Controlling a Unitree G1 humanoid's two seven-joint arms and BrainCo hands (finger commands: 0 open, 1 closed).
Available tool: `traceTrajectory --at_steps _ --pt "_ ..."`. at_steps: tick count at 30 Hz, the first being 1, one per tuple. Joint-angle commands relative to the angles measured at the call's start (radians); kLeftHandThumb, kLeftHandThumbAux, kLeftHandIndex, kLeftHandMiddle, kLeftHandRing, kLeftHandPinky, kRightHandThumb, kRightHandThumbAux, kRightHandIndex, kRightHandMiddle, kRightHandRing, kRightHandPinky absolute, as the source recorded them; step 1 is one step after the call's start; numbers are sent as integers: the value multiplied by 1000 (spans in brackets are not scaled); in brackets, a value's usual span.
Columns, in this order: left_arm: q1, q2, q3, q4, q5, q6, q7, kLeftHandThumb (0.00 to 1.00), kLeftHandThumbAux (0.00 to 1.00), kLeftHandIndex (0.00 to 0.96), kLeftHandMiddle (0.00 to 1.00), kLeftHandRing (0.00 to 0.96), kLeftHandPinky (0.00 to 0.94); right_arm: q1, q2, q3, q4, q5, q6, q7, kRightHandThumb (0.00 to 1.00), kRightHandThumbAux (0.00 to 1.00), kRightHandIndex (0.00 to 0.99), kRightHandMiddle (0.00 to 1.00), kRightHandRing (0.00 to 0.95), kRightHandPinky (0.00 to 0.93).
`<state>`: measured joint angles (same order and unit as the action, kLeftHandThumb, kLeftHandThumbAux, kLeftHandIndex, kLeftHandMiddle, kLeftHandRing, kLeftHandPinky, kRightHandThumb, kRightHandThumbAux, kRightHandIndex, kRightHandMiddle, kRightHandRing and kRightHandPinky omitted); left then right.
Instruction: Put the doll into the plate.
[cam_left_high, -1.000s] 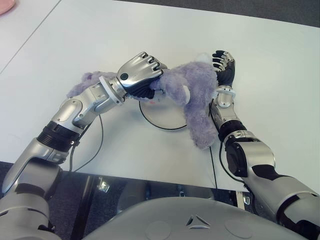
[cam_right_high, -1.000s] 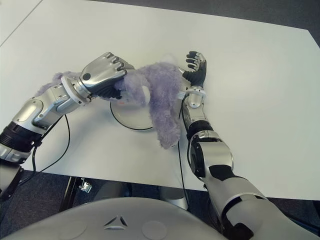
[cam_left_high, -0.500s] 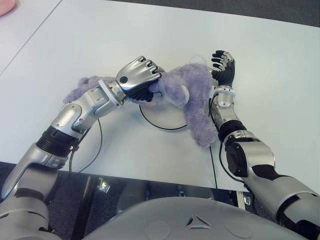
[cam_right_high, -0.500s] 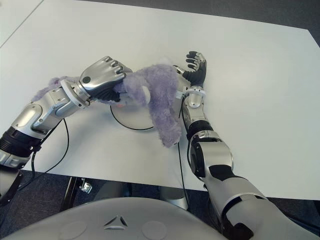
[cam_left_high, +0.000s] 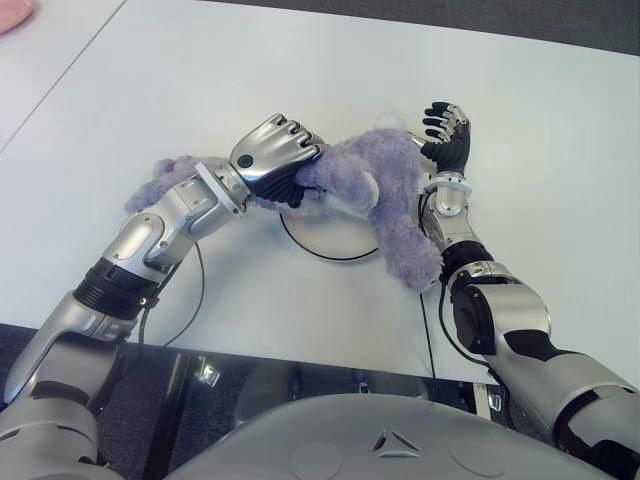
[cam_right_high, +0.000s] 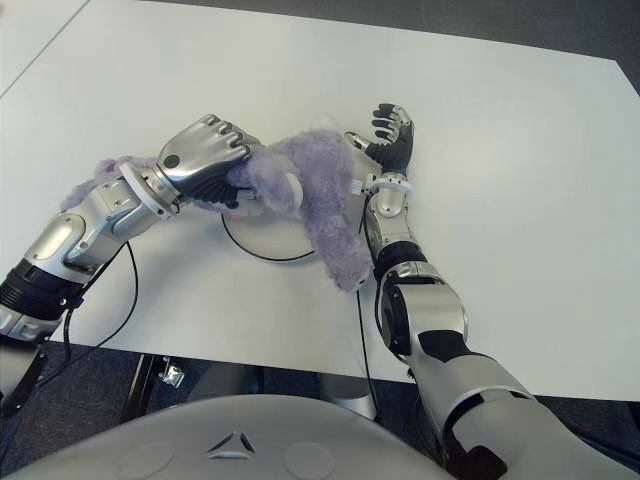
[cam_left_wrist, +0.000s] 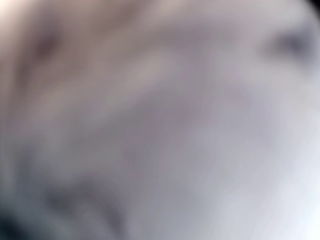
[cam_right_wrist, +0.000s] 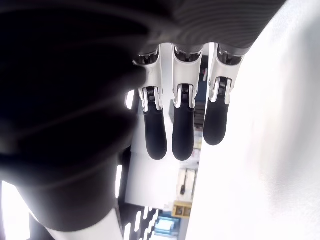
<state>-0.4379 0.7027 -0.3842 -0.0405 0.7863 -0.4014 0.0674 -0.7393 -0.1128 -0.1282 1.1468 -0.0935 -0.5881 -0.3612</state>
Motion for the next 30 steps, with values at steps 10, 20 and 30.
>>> traceTrajectory --at_steps 10,20,30 --pt "33 -35 24 46 80 15 50 206 460 244 564 643 673 364 60 27 187 -34 48 12 44 967 279 340 338 333" --pt "-5 -20 23 84 47 -32 29 140 429 75 202 199 118 361 63 27 186 -33 51 9 43 969 271 339 337 330" --pt "-29 -16 35 113 -25 -58 -27 67 403 2 121 106 3 355 68 31 187 -36 60 2 32 990 276 344 339 337"
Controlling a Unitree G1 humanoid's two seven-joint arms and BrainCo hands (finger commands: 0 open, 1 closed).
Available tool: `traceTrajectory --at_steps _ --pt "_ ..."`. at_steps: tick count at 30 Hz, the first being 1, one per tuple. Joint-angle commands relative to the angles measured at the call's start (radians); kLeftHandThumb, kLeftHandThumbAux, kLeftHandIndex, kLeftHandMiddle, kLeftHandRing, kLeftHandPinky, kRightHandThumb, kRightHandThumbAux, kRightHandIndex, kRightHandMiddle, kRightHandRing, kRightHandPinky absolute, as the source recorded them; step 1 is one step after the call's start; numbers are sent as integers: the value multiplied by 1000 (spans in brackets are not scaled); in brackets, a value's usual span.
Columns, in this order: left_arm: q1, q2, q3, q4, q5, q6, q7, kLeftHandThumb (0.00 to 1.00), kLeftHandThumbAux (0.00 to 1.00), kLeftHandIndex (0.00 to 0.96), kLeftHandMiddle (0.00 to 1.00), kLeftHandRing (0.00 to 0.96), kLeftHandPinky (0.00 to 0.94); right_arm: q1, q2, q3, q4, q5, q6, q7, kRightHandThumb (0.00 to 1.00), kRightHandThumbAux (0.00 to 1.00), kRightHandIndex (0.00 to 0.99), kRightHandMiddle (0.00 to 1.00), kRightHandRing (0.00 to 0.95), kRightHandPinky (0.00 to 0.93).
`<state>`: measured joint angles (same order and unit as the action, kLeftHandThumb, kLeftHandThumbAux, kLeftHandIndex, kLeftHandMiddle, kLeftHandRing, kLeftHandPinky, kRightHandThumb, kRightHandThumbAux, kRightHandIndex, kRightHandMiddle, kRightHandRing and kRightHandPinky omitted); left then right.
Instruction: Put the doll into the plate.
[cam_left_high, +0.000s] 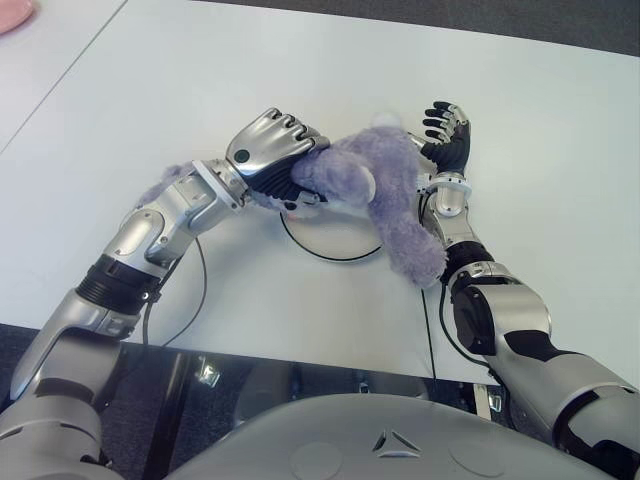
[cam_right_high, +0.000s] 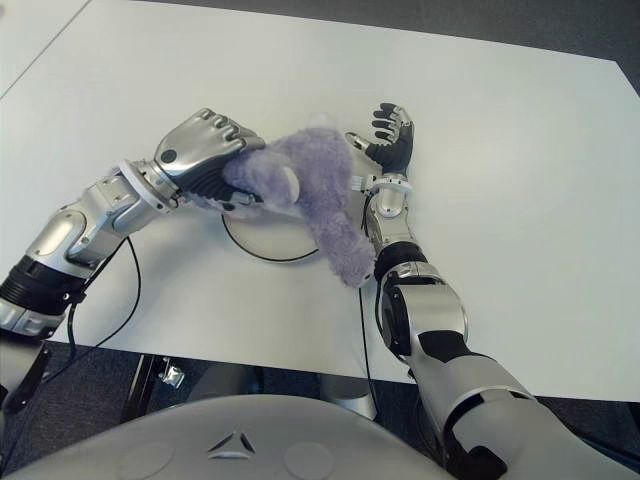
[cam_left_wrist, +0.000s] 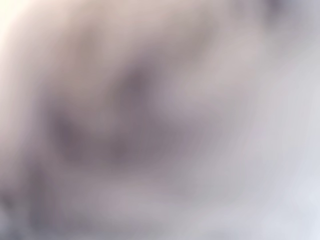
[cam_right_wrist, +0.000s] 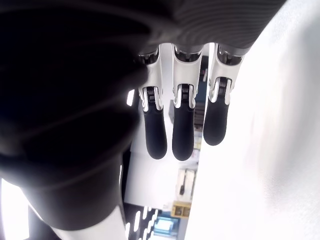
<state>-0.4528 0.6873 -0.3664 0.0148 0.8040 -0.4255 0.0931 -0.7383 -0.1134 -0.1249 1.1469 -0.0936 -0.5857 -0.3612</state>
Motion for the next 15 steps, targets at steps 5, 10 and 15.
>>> traceTrajectory --at_steps 5,10,15 --pt "-26 2 22 84 -81 -52 -74 38 402 0 98 84 0 352 71 36 187 -43 57 -15 53 995 275 348 344 331" --pt "-31 5 24 102 -115 -67 -94 20 401 0 76 65 0 352 72 45 187 -49 61 -24 43 991 270 347 346 334" --pt "-51 18 24 140 -180 -96 -150 11 398 0 36 20 0 349 72 55 187 -55 73 -26 26 988 263 343 345 333"
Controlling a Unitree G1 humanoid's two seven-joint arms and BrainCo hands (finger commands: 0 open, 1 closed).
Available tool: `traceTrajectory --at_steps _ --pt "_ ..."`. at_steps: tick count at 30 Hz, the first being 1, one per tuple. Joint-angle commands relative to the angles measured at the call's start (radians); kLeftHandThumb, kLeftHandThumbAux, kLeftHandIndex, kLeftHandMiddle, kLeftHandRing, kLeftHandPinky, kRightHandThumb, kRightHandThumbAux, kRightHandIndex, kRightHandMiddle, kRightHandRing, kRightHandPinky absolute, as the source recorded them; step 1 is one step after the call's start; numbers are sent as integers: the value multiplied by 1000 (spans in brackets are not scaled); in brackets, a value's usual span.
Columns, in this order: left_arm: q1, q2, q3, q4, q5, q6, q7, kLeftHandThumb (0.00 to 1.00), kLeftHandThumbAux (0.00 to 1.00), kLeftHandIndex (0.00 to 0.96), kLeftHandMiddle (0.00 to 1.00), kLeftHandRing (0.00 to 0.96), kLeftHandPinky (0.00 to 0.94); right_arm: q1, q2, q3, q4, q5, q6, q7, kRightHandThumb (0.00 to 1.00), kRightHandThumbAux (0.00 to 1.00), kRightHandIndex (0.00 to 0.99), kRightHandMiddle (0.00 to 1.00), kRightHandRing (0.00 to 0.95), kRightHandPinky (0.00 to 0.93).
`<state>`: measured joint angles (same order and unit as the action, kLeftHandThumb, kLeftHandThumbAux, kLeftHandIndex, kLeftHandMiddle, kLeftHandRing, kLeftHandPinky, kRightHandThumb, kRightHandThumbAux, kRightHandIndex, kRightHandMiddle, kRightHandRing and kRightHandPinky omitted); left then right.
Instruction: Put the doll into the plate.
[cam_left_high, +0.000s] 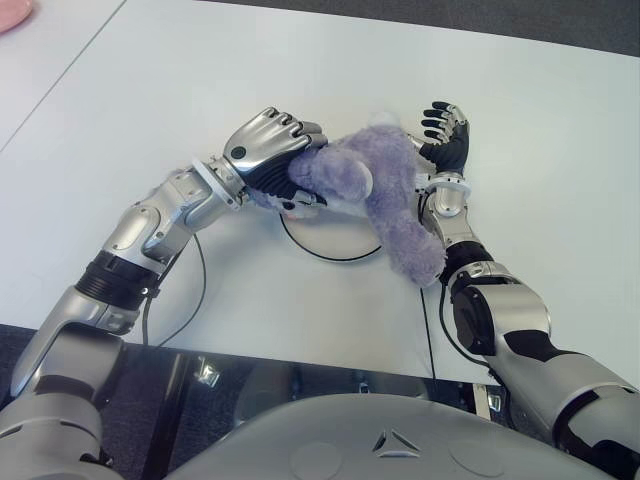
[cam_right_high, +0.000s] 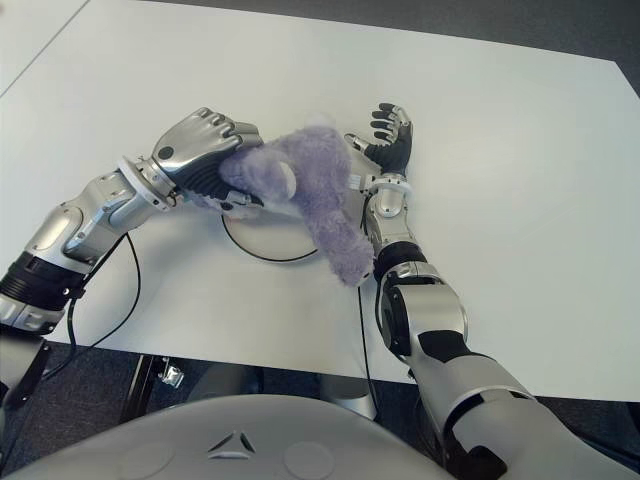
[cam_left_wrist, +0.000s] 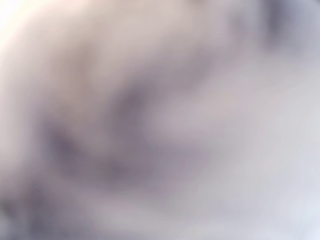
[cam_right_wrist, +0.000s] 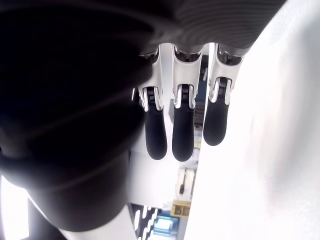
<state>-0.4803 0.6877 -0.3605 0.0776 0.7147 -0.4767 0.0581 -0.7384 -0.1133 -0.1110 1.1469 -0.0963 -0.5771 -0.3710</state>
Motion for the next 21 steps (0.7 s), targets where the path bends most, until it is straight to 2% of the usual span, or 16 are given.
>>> traceTrajectory --at_steps 1,6,9,15,21 --pt "-31 25 16 86 -112 -55 -139 10 398 0 32 16 0 349 71 45 187 -56 65 -19 25 988 262 343 345 333" --pt "-57 51 13 116 -186 -88 -226 9 389 0 4 2 0 347 70 60 188 -61 68 -30 16 996 257 344 345 327" --pt "-89 79 -4 150 -262 -109 -344 16 376 0 1 0 0 346 70 73 188 -70 73 -46 16 998 256 345 345 333" --pt "-132 101 -26 202 -353 -149 -496 66 335 0 0 0 0 341 70 97 189 -95 84 -79 3 998 262 350 358 369" --pt "-172 119 -41 232 -456 -167 -666 110 295 0 0 0 0 339 71 116 188 -105 85 -96 0 998 270 355 363 364"
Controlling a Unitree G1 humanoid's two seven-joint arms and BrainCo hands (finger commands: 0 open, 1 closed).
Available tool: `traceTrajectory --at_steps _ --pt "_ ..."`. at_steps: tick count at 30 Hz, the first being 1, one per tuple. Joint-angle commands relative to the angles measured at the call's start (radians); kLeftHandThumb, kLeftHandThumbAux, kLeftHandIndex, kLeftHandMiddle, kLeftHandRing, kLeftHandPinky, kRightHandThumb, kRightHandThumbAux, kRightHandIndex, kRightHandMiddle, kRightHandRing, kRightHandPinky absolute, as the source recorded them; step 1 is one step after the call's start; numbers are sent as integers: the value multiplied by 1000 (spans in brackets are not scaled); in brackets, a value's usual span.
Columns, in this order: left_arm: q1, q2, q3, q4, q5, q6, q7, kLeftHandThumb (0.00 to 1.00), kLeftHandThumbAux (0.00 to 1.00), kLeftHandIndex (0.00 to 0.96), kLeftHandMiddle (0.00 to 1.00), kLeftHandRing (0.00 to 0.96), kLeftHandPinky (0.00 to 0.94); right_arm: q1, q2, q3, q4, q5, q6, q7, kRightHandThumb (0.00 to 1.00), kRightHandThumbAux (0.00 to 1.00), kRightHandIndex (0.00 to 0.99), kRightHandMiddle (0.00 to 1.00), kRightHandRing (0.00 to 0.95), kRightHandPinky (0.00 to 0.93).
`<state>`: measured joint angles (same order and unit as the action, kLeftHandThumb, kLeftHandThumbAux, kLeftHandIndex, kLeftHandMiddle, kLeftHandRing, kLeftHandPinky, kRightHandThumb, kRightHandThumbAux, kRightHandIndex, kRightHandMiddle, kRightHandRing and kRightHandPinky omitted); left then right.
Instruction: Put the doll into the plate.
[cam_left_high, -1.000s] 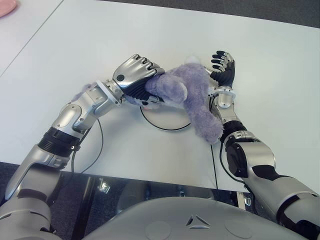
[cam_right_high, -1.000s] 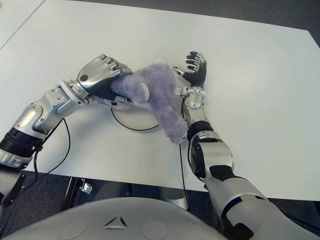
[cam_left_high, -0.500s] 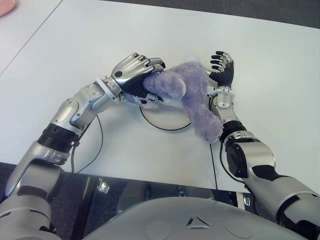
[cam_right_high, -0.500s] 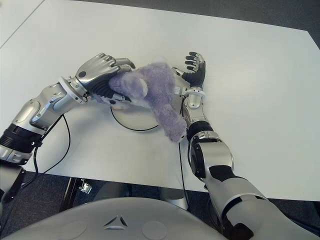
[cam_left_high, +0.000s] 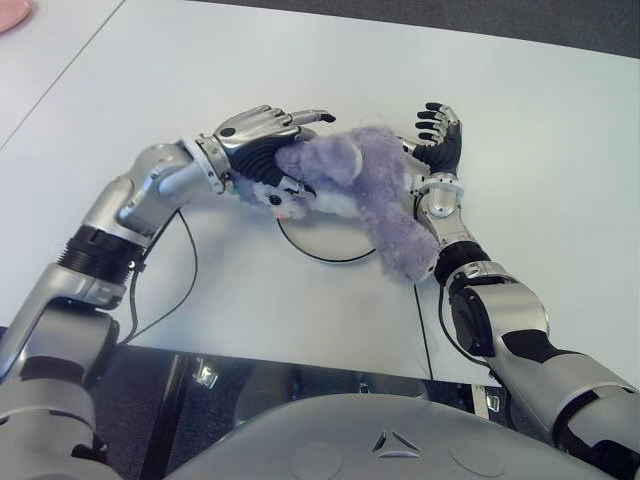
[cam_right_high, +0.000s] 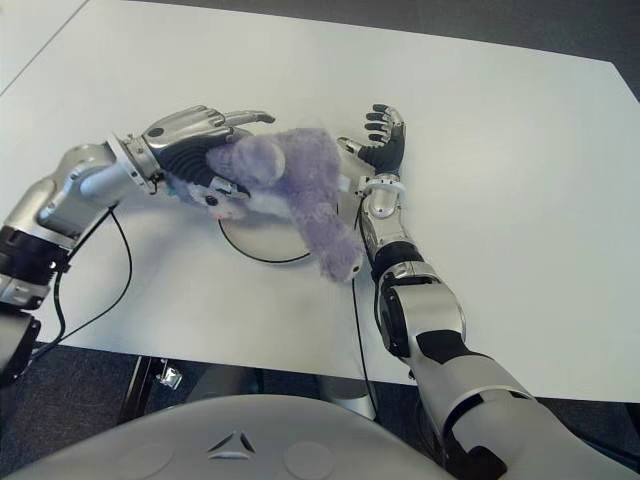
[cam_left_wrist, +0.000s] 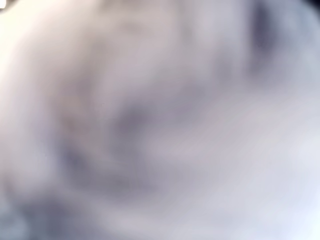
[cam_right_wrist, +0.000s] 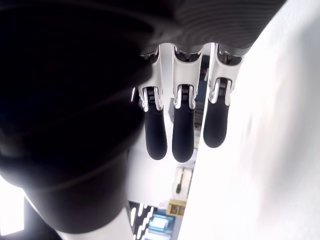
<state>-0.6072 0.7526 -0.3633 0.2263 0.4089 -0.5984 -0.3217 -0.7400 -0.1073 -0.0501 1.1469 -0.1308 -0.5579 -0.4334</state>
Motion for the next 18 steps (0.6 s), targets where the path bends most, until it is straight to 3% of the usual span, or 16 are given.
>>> traceTrajectory --at_steps 1,11,18 --pt "-51 56 -40 83 -171 -42 -317 113 291 0 0 0 0 340 65 57 188 -72 66 -36 0 998 271 355 364 365" --pt "-100 65 -28 71 -323 2 -552 153 272 0 0 0 0 336 67 82 188 -86 67 -66 0 998 274 357 369 383" --pt "-142 69 -7 79 -379 14 -662 156 295 0 0 0 0 332 71 97 187 -95 67 -85 19 998 281 359 378 405"
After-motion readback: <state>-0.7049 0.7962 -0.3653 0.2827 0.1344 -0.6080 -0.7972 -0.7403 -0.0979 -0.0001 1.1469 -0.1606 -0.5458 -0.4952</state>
